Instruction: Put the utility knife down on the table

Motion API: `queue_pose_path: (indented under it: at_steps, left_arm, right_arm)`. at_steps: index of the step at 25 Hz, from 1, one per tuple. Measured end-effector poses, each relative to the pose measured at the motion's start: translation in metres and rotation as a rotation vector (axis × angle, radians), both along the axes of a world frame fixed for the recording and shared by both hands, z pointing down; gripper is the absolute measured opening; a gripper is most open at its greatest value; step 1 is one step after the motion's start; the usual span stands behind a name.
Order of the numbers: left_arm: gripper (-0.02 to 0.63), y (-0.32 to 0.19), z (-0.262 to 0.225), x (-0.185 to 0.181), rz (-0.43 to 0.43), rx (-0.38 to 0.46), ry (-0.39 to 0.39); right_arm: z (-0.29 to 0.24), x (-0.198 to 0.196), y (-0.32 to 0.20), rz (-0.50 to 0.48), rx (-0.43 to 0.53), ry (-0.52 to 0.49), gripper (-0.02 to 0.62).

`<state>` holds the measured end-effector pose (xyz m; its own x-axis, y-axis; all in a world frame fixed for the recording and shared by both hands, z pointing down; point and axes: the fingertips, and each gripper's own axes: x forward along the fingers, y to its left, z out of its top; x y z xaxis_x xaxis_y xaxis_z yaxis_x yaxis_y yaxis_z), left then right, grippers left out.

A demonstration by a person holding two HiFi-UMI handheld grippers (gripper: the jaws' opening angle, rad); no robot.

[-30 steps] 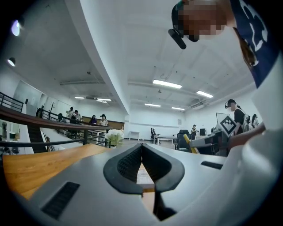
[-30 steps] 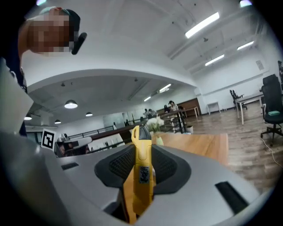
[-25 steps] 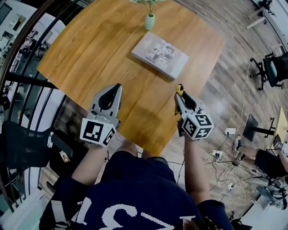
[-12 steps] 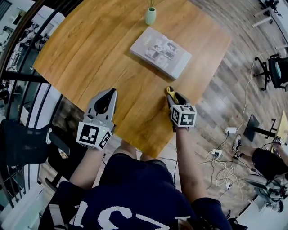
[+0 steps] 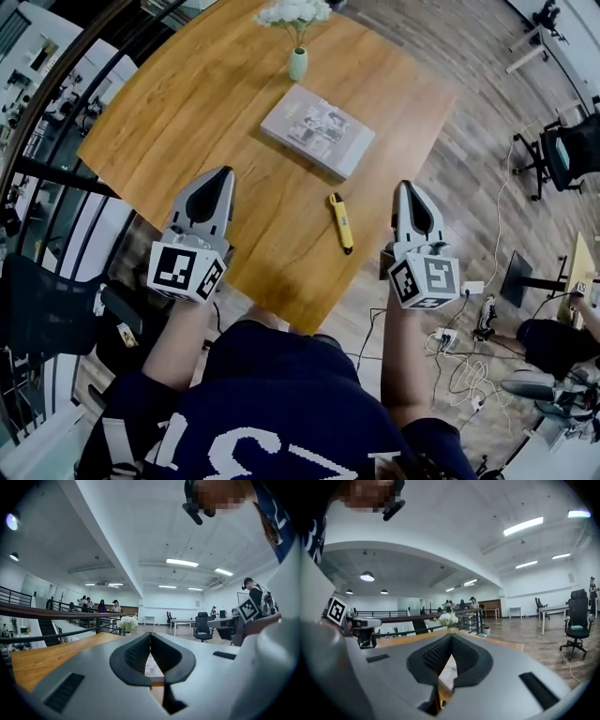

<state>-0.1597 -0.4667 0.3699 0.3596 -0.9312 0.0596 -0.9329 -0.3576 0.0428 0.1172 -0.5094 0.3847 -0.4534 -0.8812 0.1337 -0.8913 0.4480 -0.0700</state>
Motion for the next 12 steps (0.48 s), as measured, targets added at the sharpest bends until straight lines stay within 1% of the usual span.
queue_pose_path:
  at_steps: [2, 5, 9, 12]
  left_arm:
    - [0.015, 0.001, -0.018, 0.003, 0.003, 0.025, 0.004]
    - [0.015, 0.008, -0.044, 0.006, -0.008, 0.072, 0.012]
    - [0.015, 0.019, -0.077, 0.010, -0.017, 0.148, 0.004]
    - [0.015, 0.027, -0.095, 0.014, -0.020, 0.181, 0.013]
  right_arm:
    - [-0.041, 0.009, 0.009, 0.017, 0.084, -0.034, 0.023]
    - [-0.086, 0.018, 0.027, 0.022, 0.181, -0.058, 0.023]
    - [-0.121, 0.026, 0.048, 0.029, 0.258, -0.081, 0.023]
    - [-0.135, 0.029, 0.061, 0.037, 0.293, -0.093, 0.023]
